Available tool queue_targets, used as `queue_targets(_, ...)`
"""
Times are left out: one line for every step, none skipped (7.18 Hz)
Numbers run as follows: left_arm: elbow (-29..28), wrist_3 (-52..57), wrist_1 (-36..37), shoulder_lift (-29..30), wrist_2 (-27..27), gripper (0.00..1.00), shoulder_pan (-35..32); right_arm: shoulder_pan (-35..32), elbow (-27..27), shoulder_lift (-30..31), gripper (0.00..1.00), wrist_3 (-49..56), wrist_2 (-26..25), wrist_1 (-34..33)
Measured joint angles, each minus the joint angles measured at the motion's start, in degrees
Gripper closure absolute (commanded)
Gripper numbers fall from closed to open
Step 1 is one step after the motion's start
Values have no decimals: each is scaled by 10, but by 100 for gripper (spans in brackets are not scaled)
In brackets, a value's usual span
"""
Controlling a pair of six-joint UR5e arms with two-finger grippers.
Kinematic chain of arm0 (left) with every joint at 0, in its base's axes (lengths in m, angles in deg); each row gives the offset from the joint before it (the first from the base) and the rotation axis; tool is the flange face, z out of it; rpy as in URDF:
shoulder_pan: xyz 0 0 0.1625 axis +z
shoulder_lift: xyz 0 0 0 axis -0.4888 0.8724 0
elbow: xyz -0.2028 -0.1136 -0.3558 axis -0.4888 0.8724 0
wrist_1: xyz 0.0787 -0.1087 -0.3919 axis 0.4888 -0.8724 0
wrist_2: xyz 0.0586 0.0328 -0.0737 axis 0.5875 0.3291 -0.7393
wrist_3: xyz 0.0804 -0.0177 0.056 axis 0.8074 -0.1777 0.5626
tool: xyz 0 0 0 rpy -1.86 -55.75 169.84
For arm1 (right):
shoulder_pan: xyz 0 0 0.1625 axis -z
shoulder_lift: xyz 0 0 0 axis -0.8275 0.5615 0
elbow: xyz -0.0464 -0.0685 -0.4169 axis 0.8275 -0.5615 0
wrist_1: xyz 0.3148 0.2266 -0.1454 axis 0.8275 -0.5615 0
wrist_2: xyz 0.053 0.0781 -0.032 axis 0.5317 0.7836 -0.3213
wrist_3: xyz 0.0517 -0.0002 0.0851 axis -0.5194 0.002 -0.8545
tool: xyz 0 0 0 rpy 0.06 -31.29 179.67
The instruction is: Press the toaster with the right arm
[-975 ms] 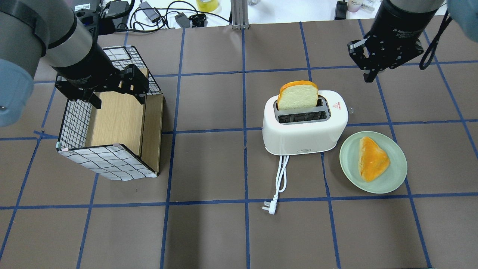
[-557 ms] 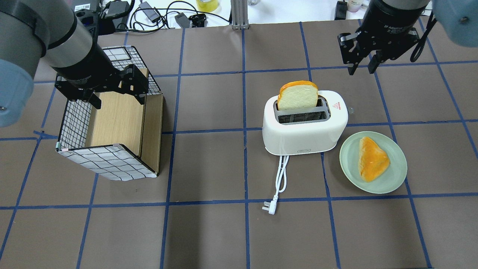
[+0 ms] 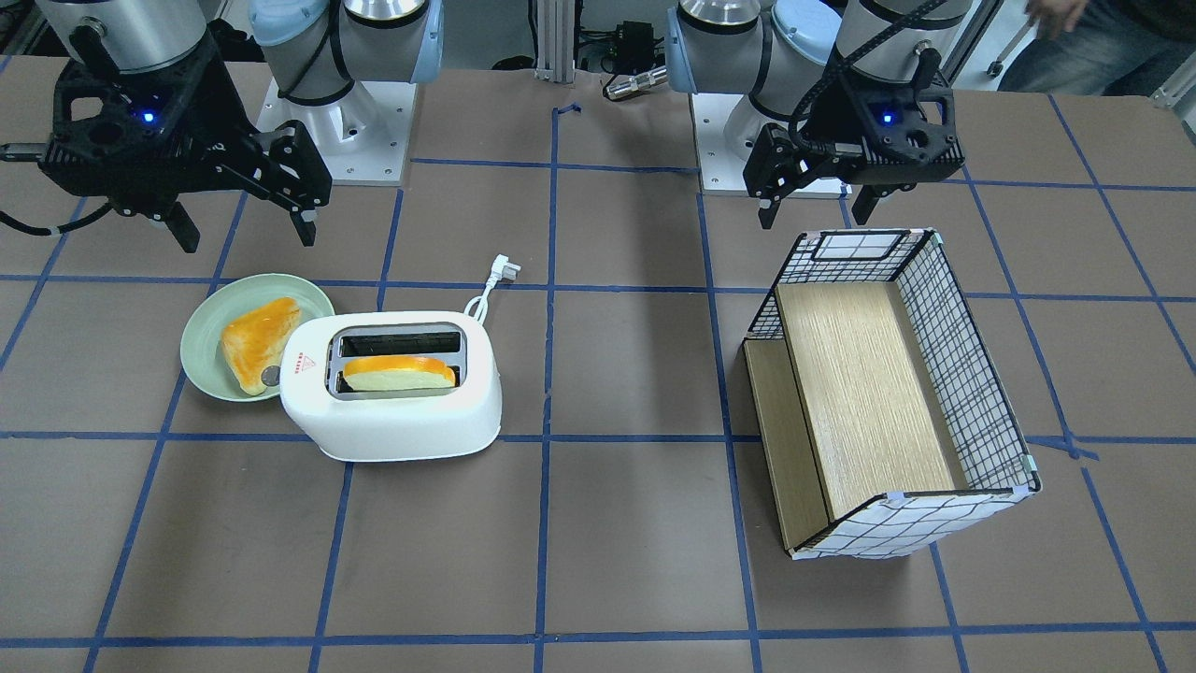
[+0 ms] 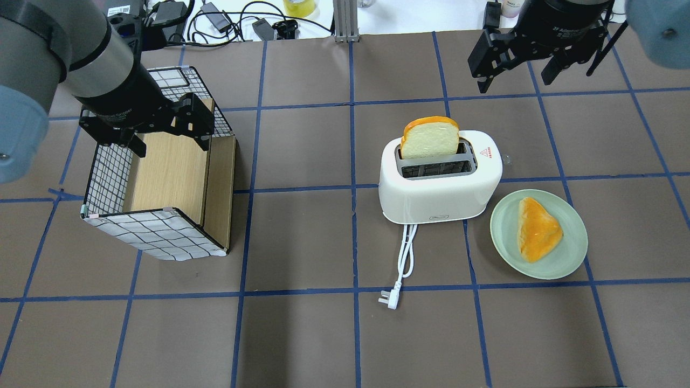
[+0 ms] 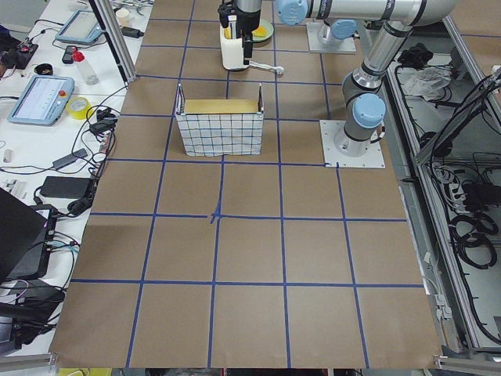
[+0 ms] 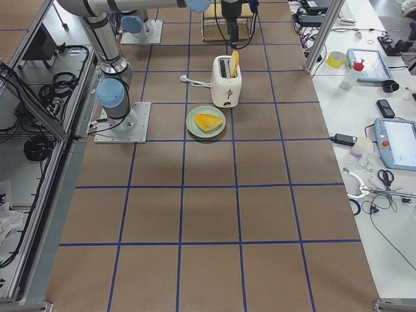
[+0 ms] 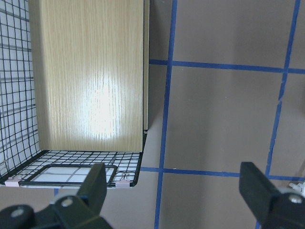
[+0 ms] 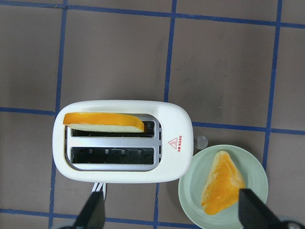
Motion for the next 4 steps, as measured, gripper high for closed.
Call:
queue_targets(0, 0, 0, 0, 0, 0, 0, 0, 0, 0, 0, -11, 2, -1)
queue_targets(0, 0, 0, 0, 0, 0, 0, 0, 0, -1, 0, -16, 3, -1)
queue_targets(0, 0, 0, 0, 0, 0, 0, 0, 0, -2, 0, -16, 2, 0)
queue_targets(0, 0, 0, 0, 0, 0, 0, 0, 0, -2, 0, -14, 2, 0)
